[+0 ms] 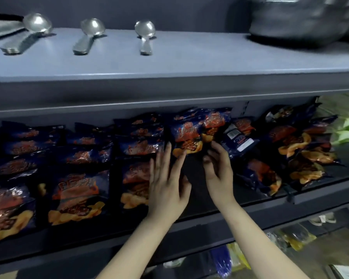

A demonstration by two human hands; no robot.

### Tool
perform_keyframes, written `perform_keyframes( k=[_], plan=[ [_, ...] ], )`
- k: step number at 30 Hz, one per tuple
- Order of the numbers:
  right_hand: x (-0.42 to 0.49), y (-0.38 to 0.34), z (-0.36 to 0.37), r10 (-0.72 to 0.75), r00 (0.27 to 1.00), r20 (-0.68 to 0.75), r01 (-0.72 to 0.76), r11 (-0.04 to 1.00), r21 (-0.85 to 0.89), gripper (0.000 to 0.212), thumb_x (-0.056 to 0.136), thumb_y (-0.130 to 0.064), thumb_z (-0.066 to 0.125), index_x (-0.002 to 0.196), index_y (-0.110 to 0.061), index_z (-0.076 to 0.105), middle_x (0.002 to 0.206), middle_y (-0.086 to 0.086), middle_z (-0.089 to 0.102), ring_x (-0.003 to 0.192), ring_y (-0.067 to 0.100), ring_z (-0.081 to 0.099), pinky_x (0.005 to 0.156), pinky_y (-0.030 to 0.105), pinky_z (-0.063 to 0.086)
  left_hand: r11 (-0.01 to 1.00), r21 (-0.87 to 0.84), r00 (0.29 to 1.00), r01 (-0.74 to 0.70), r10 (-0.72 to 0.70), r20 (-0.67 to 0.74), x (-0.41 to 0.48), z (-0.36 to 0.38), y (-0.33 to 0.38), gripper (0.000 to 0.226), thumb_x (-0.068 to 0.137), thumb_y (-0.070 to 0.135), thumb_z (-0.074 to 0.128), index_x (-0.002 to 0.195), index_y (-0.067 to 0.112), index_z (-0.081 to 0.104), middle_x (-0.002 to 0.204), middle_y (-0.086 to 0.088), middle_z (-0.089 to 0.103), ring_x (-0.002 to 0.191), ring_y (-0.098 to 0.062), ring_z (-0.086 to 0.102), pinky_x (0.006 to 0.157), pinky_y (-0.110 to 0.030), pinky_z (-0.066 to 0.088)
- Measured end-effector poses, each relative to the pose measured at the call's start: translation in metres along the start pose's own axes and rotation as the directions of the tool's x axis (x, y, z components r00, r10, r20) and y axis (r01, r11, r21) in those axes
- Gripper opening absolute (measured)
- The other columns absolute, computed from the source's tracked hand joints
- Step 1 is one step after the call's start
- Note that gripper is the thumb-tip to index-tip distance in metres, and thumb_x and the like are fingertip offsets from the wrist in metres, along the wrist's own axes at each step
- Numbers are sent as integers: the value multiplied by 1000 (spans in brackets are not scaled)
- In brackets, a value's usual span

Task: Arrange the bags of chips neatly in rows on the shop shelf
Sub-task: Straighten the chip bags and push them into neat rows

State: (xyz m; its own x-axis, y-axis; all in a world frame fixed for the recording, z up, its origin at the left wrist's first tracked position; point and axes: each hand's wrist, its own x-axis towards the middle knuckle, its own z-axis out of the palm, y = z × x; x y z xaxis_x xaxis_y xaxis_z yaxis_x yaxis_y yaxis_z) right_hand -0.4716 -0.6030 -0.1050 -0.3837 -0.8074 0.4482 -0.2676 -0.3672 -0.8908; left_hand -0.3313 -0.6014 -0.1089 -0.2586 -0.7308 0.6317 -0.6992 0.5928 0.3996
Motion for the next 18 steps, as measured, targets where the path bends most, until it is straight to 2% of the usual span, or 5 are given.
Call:
perform_keyframes(
  k=[5, 8, 11, 14, 18],
  plan=[
    [28, -2, -71, -179, 980, -87, 164, 974, -157, 35, 88, -26, 46, 123, -33, 44, 124, 0, 52, 119, 11, 50, 99, 23, 41, 990, -138, 999, 12, -7, 36, 33, 48, 54, 63, 82, 25, 51, 141, 23, 30, 154, -4, 14, 143, -23, 12, 115, -43, 16],
    [35, 7, -113, -211, 972, -98, 183, 953, -242, 35, 86, -22, 46, 120, -30, 49, 121, -8, 52, 120, 14, 49, 100, 29, 41, 950, -284, 989, 128, -100, 111, 52, 77, 83, 69, 82, 22, 61, 142, 24, 27, 154, -2, 16, 143, -17, 12, 115, -36, 20],
    [40, 15, -147, -151, 988, -38, 126, 920, -371, 34, 84, -21, 48, 117, -16, 57, 122, -1, 53, 120, 10, 47, 101, 18, 38, 899, -366, 966, 241, -186, 180, 71, 104, 101, 75, 80, 21, 66, 144, 20, 27, 153, -6, 23, 142, -19, 17, 114, -33, 22],
    [39, 27, -167, 16, 982, 189, 82, 863, -498, 35, 84, -17, 55, 119, -16, 59, 128, 1, 47, 119, 3, 41, 95, -2, 23, 907, -339, 963, 250, -198, 181, 87, 129, 105, 79, 76, 25, 71, 143, 21, 29, 147, -8, 33, 135, -24, 30, 110, -38, 31],
    [30, 50, -173, 121, 918, 379, 142, 790, -597, 37, 85, -29, 51, 119, -18, 61, 138, 4, 44, 129, 19, 41, 107, 27, 34, 939, -212, 953, 271, -230, 199, 102, 155, 101, 86, 73, 28, 73, 144, 30, 25, 145, -9, 33, 133, -28, 34, 105, -39, 36]
  ],
)
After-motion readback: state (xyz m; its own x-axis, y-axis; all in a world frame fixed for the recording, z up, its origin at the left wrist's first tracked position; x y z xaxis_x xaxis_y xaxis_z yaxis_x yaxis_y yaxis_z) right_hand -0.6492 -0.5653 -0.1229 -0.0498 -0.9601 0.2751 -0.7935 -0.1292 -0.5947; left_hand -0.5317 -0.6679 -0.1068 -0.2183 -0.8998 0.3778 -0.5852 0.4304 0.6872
